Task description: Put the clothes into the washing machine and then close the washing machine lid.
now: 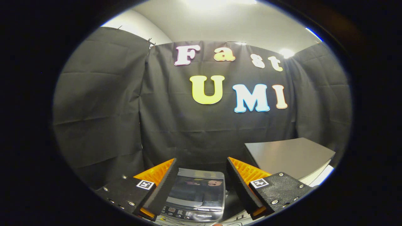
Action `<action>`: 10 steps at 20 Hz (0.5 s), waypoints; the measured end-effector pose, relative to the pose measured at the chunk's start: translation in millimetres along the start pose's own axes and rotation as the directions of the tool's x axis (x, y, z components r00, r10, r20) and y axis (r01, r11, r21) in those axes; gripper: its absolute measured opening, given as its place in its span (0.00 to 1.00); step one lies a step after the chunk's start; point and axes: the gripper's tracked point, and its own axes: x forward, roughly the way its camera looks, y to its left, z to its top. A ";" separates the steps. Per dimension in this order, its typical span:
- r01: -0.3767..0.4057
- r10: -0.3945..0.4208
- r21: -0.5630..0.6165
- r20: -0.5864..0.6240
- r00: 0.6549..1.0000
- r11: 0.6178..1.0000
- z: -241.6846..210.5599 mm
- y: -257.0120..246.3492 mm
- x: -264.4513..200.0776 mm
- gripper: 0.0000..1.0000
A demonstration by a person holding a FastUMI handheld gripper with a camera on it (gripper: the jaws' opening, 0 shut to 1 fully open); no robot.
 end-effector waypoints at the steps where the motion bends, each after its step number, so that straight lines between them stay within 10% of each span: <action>1: 0.006 -0.006 -0.005 0.005 1.000 1.000 3.3 -13.6 -8.8 0.96; 10: 0.080 -0.079 -0.007 0.037 0.996 0.997 24.8 -131.0 -88.0 0.95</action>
